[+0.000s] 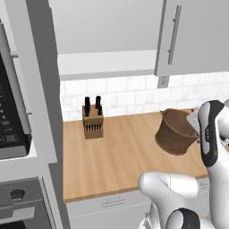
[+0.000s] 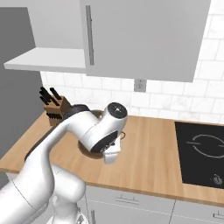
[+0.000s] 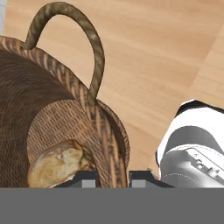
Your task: Open the cabinet, pick up the bread from the cabinet and place it in the basket. Then move the basket to the dining counter.
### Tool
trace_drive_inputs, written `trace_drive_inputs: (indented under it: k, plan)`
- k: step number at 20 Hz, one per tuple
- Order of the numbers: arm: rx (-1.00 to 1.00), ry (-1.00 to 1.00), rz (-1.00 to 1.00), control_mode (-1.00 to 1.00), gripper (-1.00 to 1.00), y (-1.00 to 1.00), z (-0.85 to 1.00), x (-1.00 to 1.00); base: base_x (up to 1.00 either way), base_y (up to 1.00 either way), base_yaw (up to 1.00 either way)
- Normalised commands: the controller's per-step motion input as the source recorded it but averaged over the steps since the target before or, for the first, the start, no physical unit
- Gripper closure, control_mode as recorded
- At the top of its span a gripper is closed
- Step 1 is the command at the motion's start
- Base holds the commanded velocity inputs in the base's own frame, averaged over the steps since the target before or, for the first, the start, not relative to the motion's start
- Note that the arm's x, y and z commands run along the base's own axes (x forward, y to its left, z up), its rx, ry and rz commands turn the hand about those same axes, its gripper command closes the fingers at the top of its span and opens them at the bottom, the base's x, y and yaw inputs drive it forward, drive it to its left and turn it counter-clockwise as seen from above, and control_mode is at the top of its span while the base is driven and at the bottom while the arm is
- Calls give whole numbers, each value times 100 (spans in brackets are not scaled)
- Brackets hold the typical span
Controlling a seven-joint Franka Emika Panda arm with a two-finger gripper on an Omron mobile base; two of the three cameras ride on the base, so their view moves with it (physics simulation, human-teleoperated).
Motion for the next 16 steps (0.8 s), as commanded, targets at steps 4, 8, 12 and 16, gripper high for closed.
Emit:
trace_drive_inputs:
  k: [4,8,12,16]
  plan:
    - [-34,0,0,-100,100,34,46,-30,0,0,0]
    - [-21,0,0,-100,100,41,43,-2,0,0,0]
    - [-11,0,0,-100,100,53,21,-2,0,0,0]
    - [-3,0,0,-100,100,29,7,-3,0,0,0]
